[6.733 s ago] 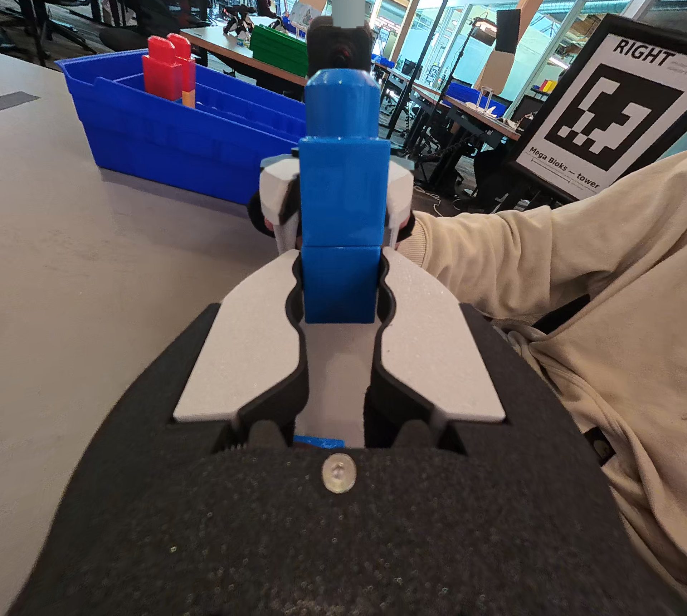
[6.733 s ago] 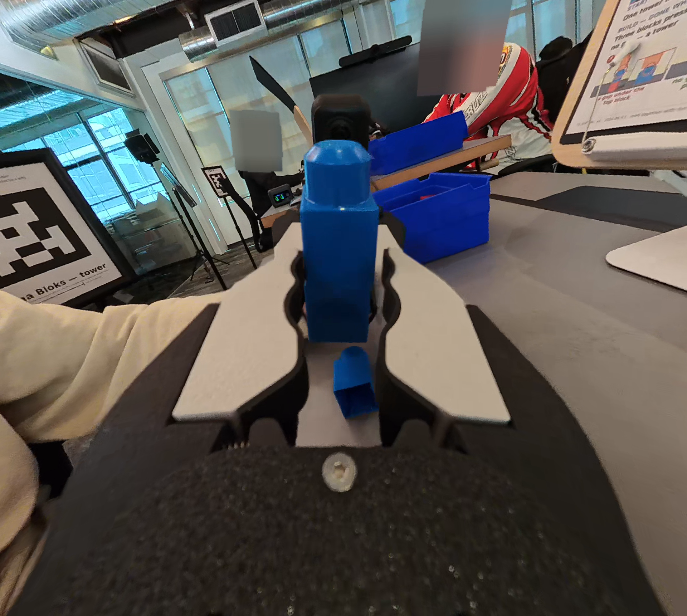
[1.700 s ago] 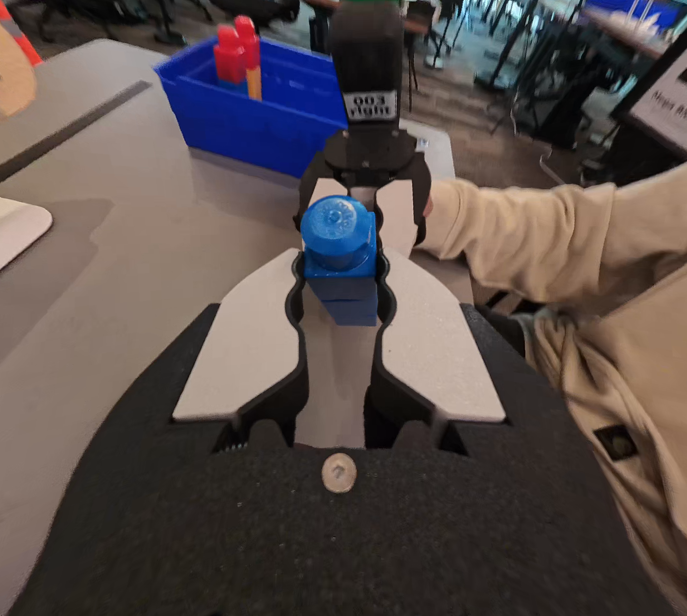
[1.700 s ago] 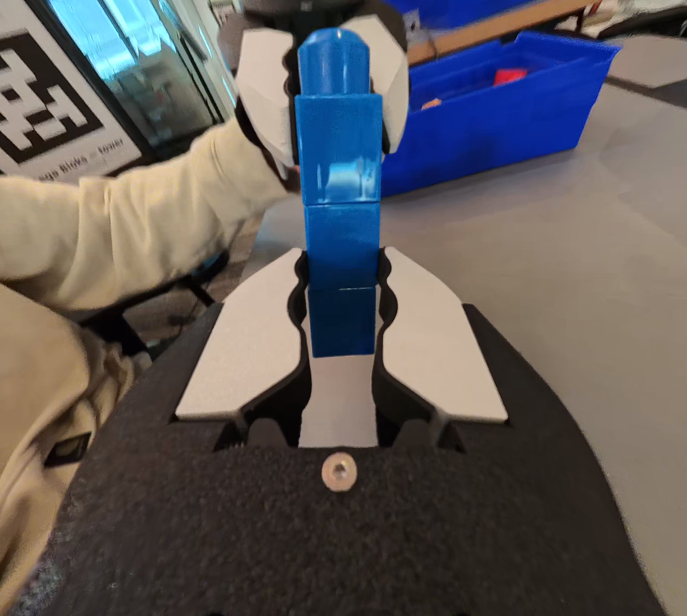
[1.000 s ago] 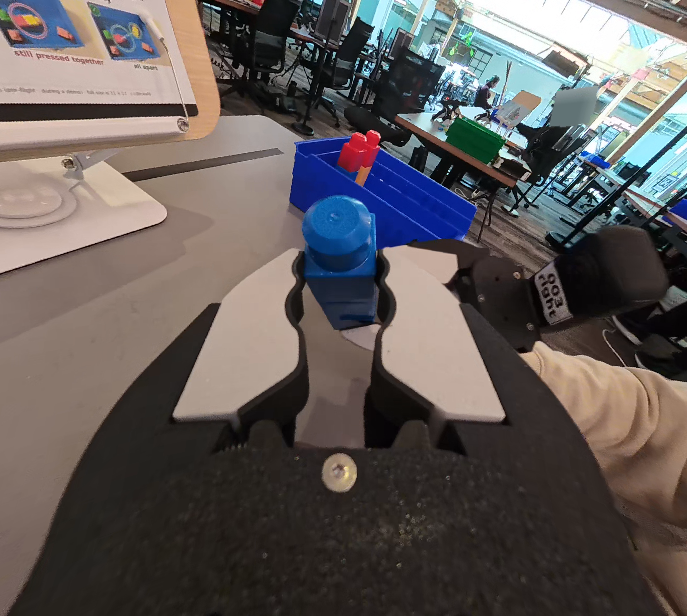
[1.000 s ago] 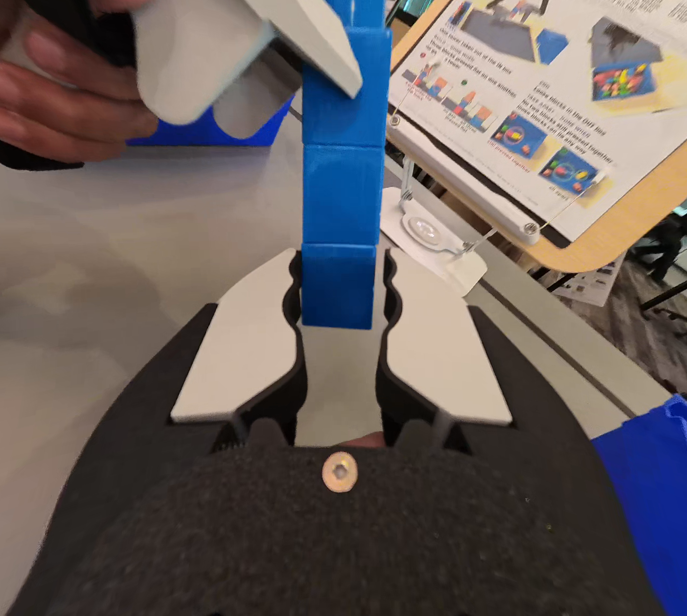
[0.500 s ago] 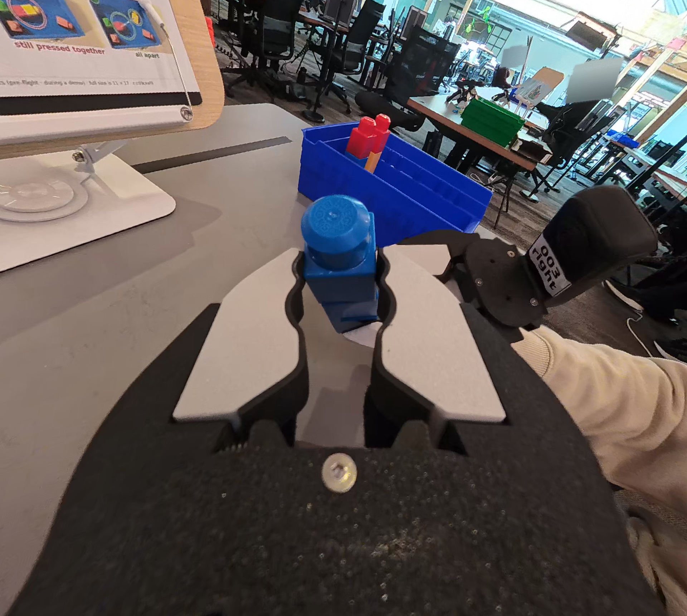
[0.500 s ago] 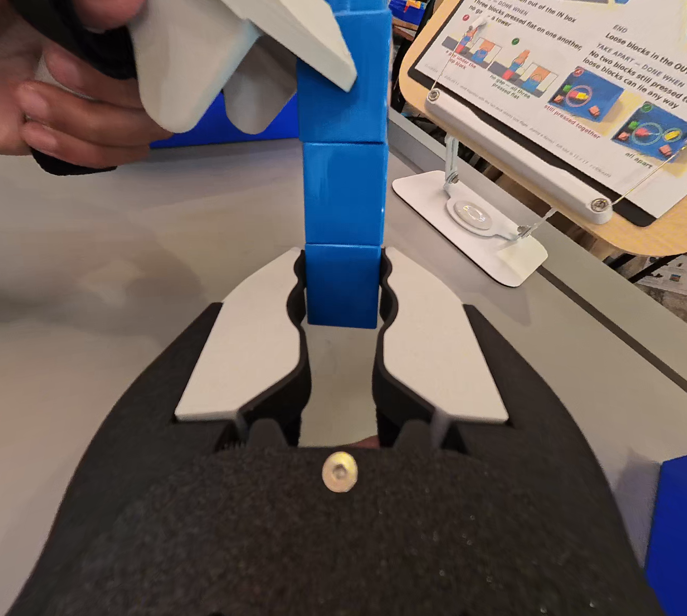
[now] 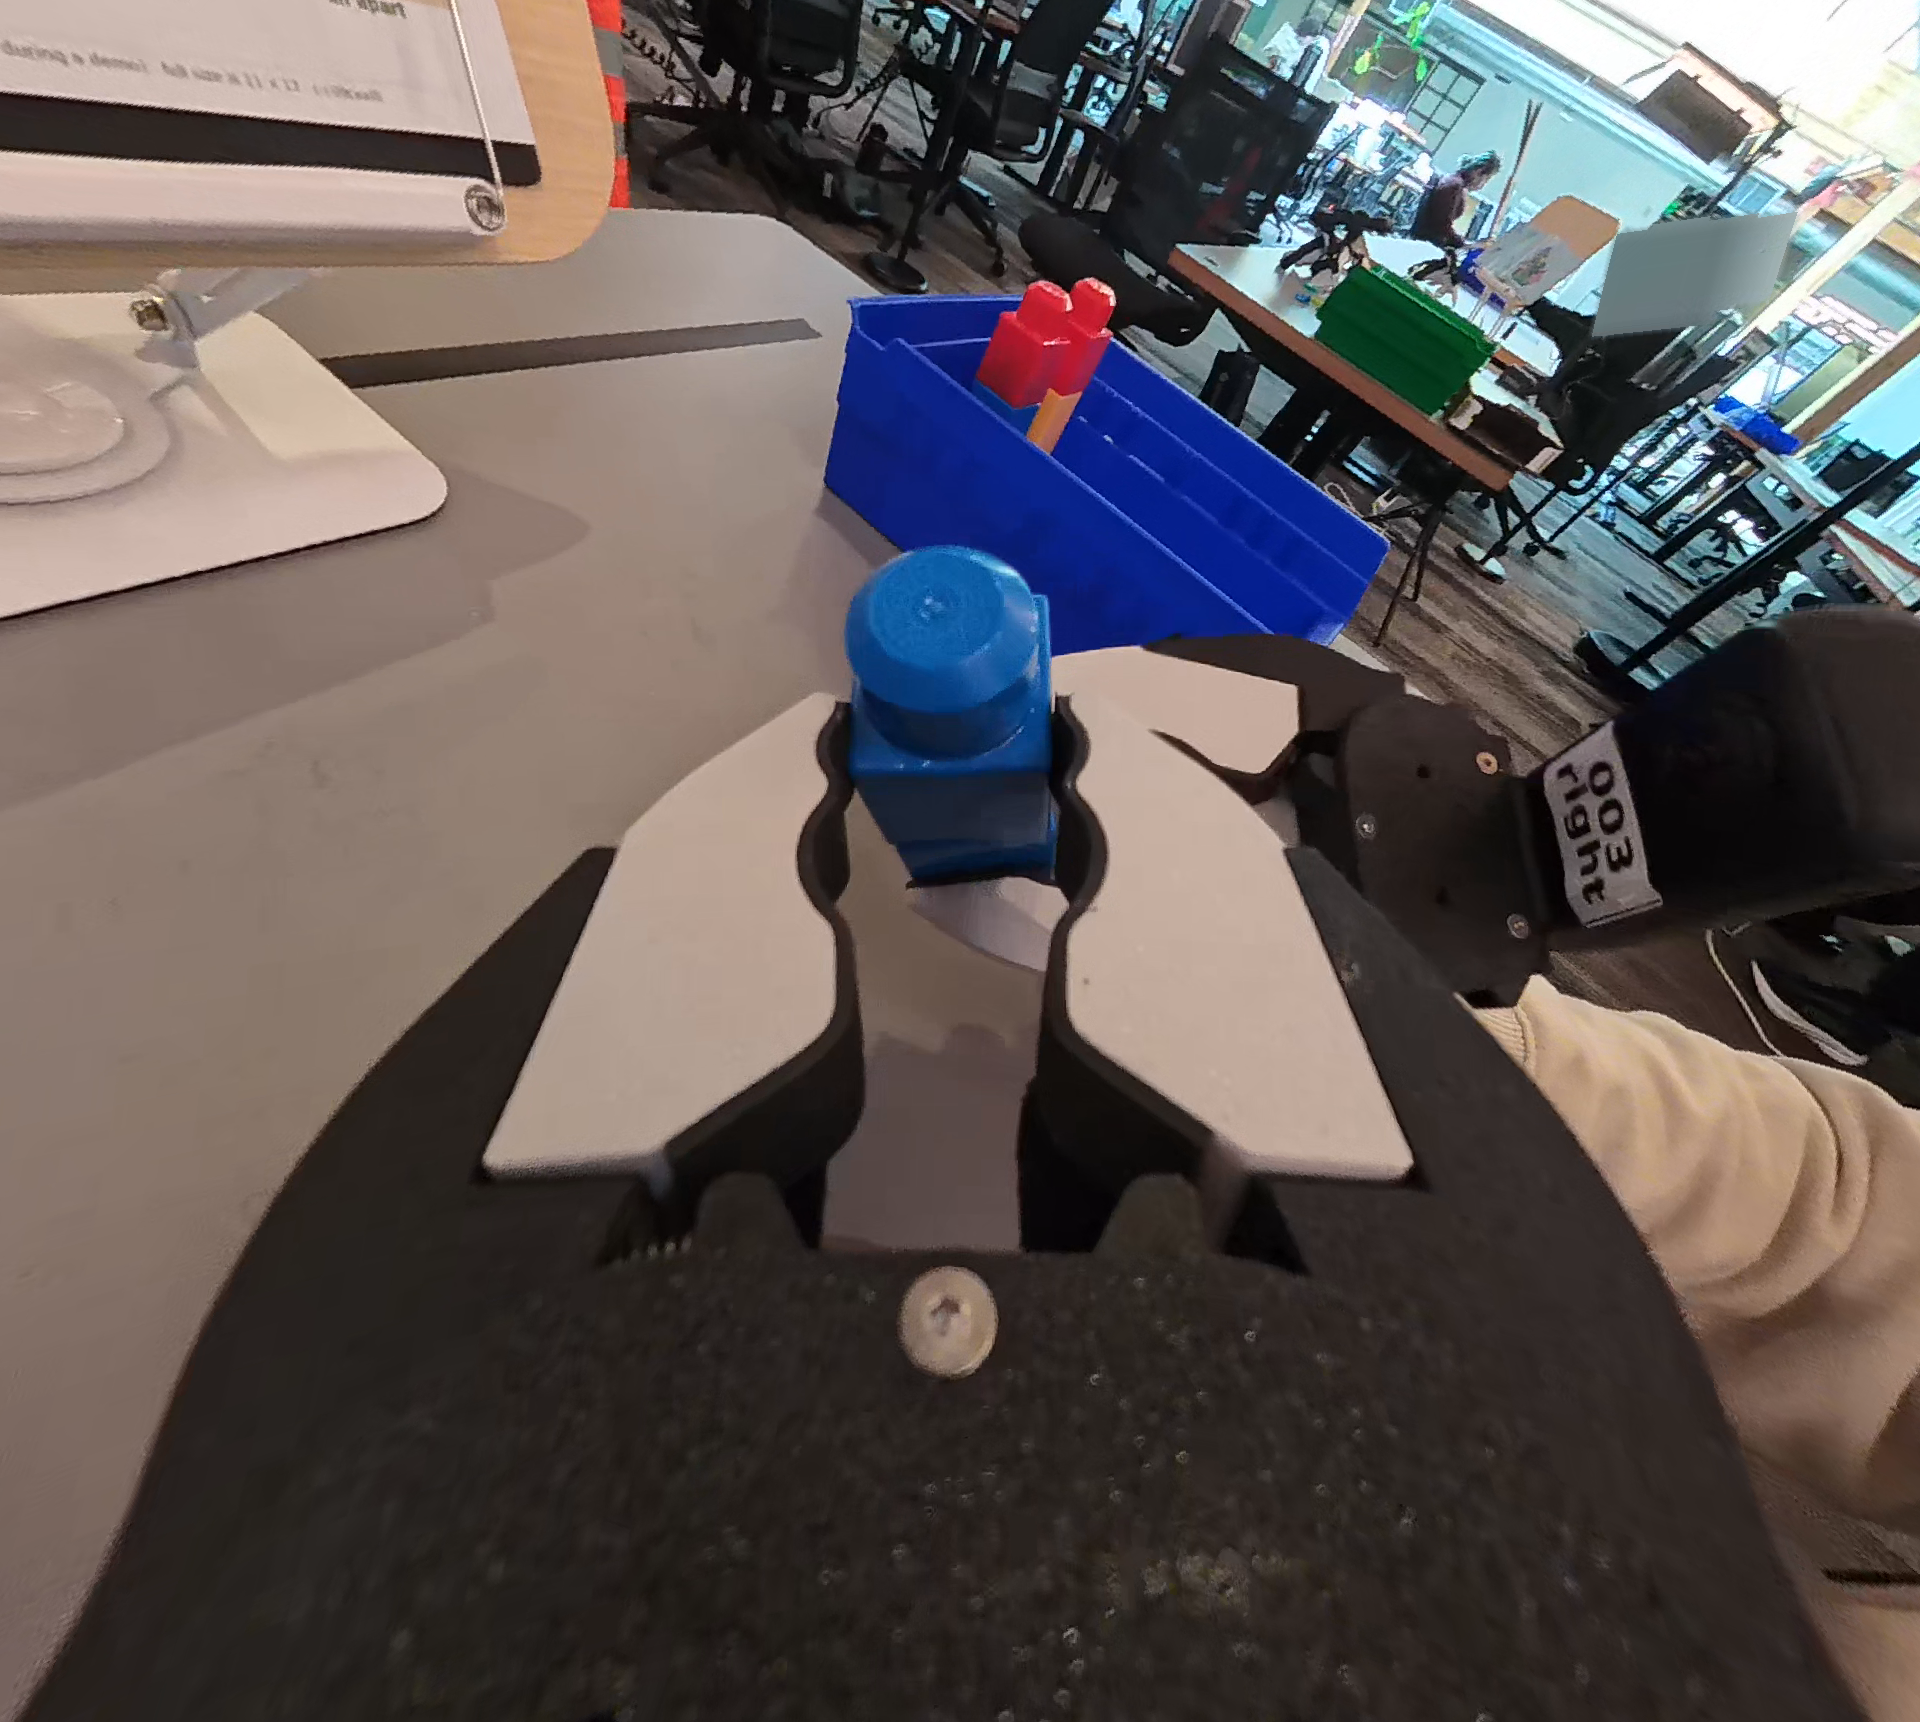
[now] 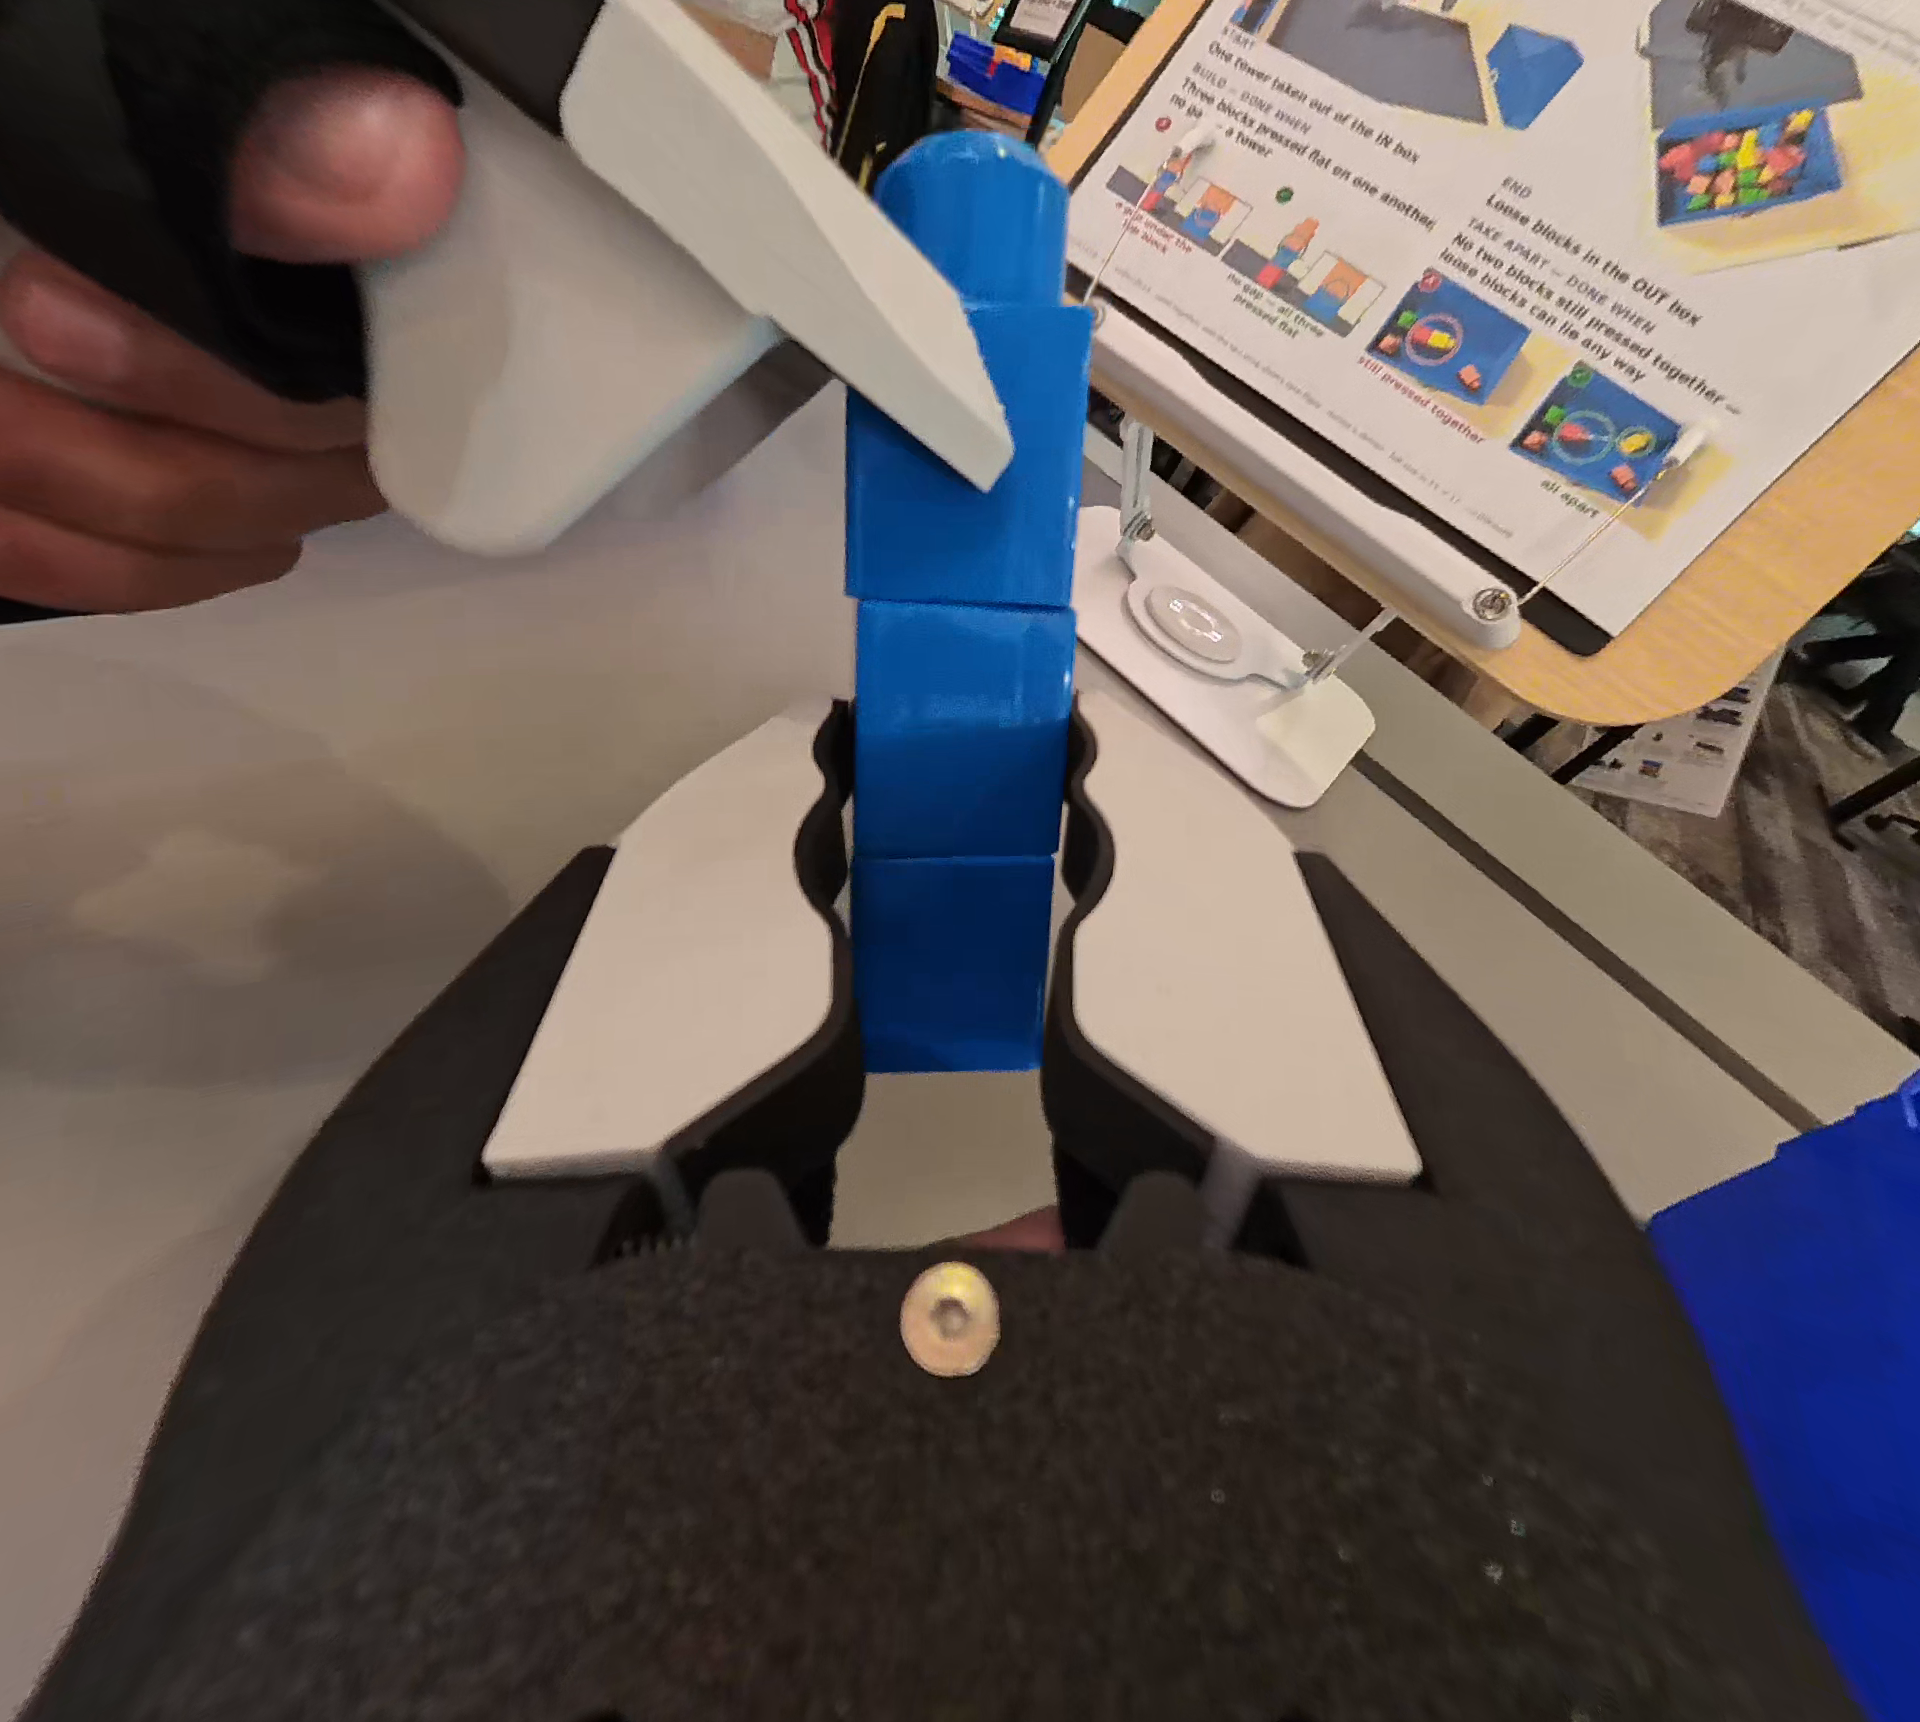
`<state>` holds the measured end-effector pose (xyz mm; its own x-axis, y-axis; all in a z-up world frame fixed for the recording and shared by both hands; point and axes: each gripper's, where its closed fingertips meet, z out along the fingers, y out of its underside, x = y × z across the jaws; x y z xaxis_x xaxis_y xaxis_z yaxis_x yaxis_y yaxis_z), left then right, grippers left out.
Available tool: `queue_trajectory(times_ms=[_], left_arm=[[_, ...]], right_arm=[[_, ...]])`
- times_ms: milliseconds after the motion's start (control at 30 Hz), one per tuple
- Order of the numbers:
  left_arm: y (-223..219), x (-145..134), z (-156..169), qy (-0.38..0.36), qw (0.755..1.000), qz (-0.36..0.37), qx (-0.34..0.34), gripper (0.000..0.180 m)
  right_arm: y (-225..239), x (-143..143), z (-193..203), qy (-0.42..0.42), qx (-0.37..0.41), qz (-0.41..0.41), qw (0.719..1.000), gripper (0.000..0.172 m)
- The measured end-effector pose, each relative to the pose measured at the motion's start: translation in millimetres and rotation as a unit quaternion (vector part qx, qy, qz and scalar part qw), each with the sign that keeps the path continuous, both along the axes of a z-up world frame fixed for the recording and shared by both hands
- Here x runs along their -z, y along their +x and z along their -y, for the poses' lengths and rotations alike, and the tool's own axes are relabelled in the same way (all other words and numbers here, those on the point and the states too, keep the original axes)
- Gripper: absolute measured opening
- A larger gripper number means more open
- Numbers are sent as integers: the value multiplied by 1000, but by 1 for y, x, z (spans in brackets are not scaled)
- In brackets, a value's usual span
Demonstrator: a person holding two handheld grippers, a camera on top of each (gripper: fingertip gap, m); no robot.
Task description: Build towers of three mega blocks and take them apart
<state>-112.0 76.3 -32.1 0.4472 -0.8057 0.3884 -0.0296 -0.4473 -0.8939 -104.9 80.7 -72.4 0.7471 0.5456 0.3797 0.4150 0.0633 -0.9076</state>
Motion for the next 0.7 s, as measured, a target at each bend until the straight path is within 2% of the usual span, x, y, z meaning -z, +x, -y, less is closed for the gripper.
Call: queue_trajectory(times_ms=[267,633,700], left_arm=[[5,7,-2,-19,999,-8,-47,36],[-9,8,-6,-28,998,-4,-57,36],[-7,7,-4,-27,999,-2,-45,36]], right_arm=[[8,6,-4,-7,31,26,999,38],[-5,6,1,-36,-24,-15,999,41],[-5,6,1,-36,-24,-13,999,37]])
